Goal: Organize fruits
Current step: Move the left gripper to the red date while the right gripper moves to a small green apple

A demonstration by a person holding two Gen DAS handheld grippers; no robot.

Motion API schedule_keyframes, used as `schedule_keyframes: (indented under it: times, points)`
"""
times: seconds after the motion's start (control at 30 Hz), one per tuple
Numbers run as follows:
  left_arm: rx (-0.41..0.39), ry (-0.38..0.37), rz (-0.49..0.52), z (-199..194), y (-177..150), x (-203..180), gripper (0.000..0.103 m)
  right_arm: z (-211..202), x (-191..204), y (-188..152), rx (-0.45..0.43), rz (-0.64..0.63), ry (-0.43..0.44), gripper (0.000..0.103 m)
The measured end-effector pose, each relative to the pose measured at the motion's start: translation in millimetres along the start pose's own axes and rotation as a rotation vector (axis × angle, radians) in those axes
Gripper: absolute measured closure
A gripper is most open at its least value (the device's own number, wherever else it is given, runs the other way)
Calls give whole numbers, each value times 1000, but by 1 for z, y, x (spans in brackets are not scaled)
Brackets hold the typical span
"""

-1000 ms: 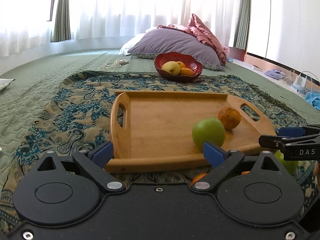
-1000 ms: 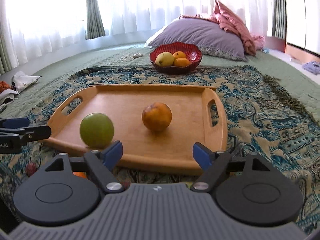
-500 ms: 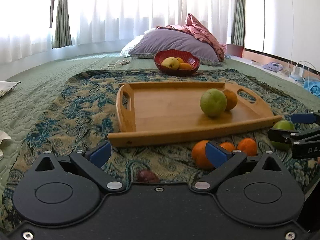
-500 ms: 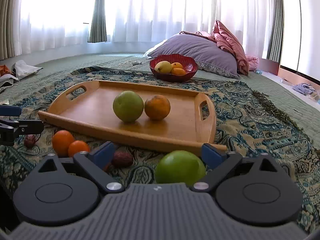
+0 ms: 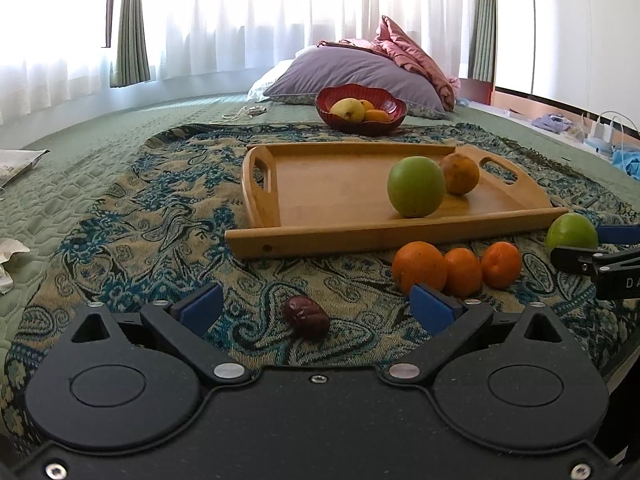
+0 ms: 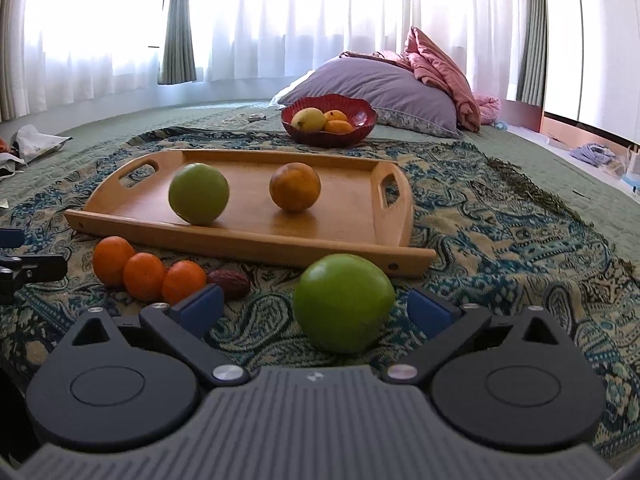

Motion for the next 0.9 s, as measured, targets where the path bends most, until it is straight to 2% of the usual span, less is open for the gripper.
schedule_keyframes:
  times: [0.1,0.23,0.47,0.8,0.9]
  points:
    - [4,-2,13,-1,-2,-1,14,0,-2,-3,6,3,-2,0]
    - [19,1,29,-1,-6,-4,31,1,-2,-5,14,-10,-9,0]
    - [51,-7,-1,4,-10,-1,50,0,-1,-6,18,-18,-9,5]
    - [60,3,-16,9,-9,4,62,1,-8,-7,16,19,-41,22]
    - [59,8,-21,9,-9,4,66,2,-10,-6,18,30,-46,24]
Point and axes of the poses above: each gripper's, at about its wrist camera, not at the fingertips, and z roughly the way its jaws point, x to its left, y to its top, the point moved 5 cm from there along z, roughly the way its jaws point, and after that the axes turned 1 degree about y, right-handed, at the moved point
